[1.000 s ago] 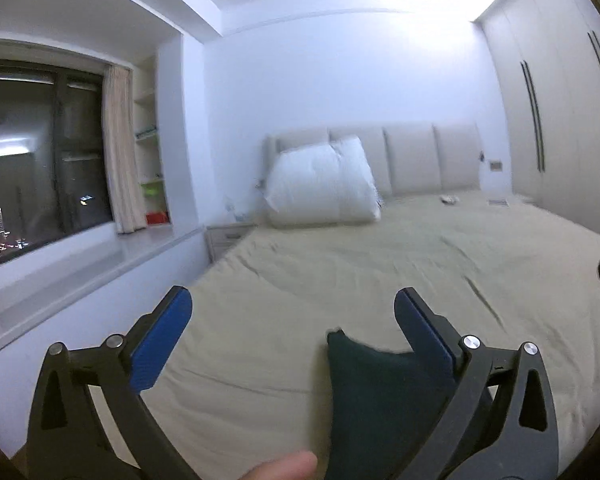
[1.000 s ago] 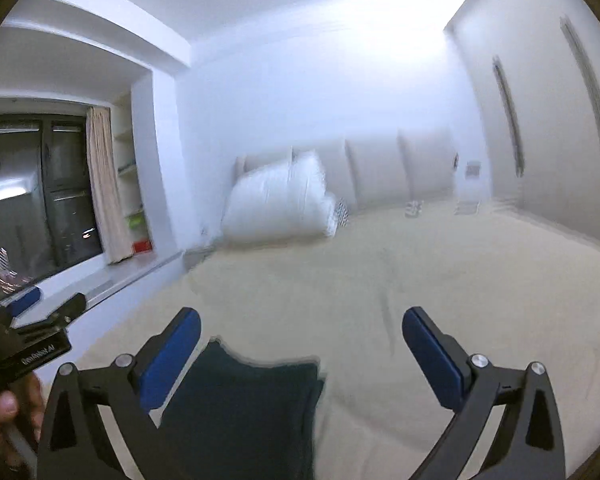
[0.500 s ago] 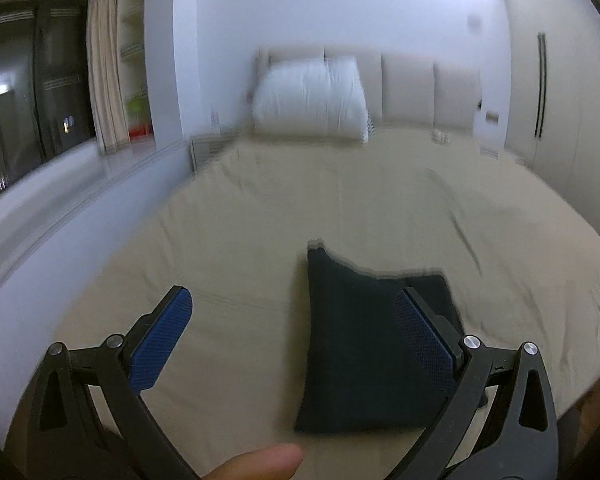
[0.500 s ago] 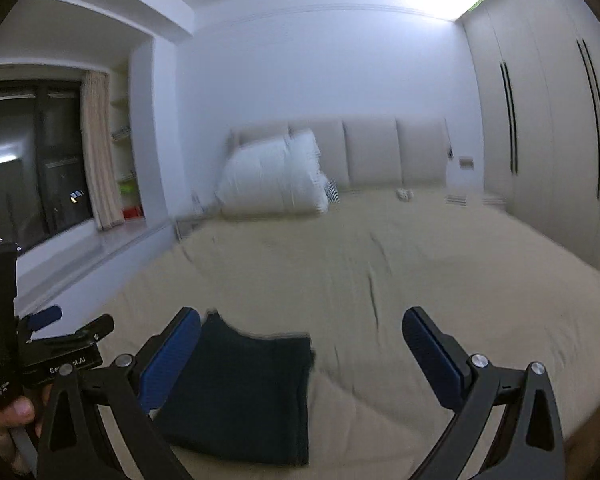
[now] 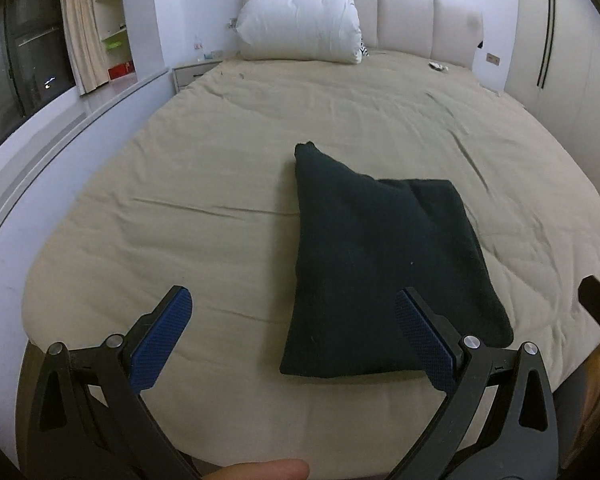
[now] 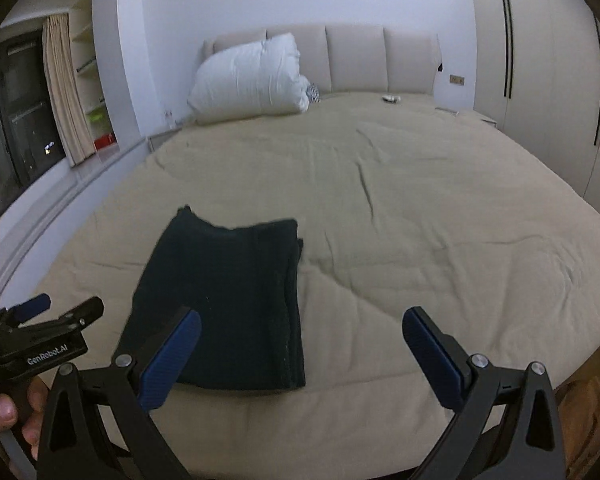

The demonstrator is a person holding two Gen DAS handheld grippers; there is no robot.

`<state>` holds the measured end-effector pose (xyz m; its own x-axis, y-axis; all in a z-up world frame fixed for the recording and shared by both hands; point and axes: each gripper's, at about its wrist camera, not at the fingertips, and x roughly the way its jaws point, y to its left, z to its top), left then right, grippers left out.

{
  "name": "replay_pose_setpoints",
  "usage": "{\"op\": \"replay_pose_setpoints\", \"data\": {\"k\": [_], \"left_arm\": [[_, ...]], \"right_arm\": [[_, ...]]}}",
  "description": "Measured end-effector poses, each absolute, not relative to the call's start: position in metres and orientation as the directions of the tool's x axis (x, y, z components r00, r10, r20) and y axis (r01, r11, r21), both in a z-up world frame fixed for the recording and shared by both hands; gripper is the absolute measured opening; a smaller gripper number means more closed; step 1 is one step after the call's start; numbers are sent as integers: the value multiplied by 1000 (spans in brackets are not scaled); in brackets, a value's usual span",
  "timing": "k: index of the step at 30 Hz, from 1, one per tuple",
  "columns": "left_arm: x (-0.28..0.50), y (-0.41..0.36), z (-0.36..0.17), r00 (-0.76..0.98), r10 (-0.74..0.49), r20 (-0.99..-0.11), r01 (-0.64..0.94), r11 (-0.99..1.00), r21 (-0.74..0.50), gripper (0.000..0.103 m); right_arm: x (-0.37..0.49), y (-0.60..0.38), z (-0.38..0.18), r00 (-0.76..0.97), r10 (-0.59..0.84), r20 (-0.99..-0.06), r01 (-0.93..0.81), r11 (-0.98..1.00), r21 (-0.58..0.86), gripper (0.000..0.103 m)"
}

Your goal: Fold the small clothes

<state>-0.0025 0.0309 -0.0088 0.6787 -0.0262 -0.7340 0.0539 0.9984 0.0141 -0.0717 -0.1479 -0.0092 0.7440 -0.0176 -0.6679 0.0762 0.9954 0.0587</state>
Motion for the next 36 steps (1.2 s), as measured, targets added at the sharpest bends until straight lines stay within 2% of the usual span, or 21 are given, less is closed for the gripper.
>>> {"op": "replay_pose_setpoints", "data": {"k": [9, 36], "left_arm": [[8, 33, -24, 658, -24, -753, 53, 998, 15, 103], [8, 33, -25, 646, -22, -763, 60, 998, 22, 103]], "right_arm": [[-72, -149, -16, 713, -7, -701, 75, 995, 67, 103], [-75, -150, -17, 704, 1, -710, 61, 996, 62, 103]]}}
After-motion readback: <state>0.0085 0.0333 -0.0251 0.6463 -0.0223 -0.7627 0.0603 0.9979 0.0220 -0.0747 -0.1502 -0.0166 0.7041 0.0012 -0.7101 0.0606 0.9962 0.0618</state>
